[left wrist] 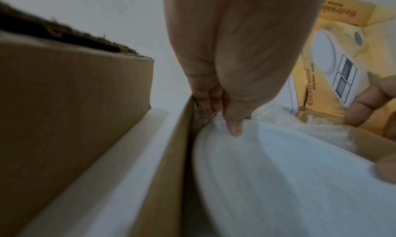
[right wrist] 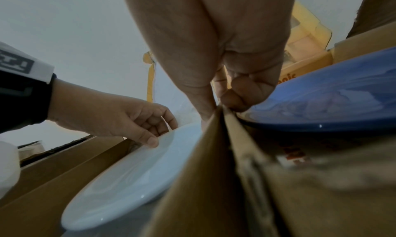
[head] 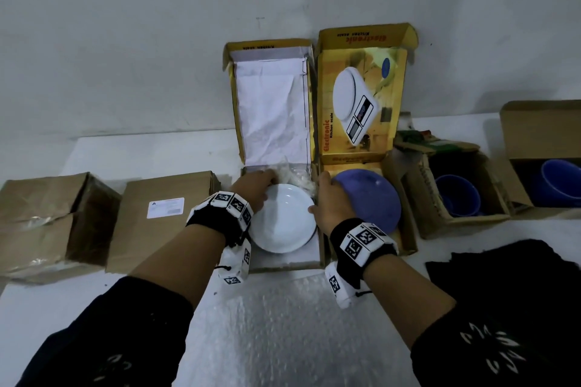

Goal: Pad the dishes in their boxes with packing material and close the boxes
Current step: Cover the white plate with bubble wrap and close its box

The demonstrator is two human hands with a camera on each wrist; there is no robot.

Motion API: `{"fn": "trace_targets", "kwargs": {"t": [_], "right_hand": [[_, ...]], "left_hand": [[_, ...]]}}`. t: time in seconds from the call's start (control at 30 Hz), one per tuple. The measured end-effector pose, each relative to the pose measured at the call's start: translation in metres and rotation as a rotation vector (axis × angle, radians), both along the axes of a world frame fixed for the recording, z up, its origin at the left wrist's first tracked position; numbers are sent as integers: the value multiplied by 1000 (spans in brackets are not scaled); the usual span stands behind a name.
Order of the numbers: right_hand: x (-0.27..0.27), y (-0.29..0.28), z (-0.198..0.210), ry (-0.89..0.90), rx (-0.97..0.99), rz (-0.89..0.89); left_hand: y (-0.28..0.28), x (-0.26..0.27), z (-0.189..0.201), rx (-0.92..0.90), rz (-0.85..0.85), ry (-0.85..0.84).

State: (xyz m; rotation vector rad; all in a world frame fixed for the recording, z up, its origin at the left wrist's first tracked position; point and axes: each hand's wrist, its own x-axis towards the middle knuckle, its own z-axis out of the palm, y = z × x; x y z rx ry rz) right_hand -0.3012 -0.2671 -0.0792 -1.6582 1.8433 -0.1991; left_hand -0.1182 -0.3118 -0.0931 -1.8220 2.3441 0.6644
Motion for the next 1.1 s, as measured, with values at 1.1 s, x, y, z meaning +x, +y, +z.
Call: {"fn": "trace_targets", "kwargs": {"t": [1.1], "right_hand": [[28, 249, -16, 202, -93, -80]], "left_hand": [[216, 2, 1, 20, -17, 203]]}}
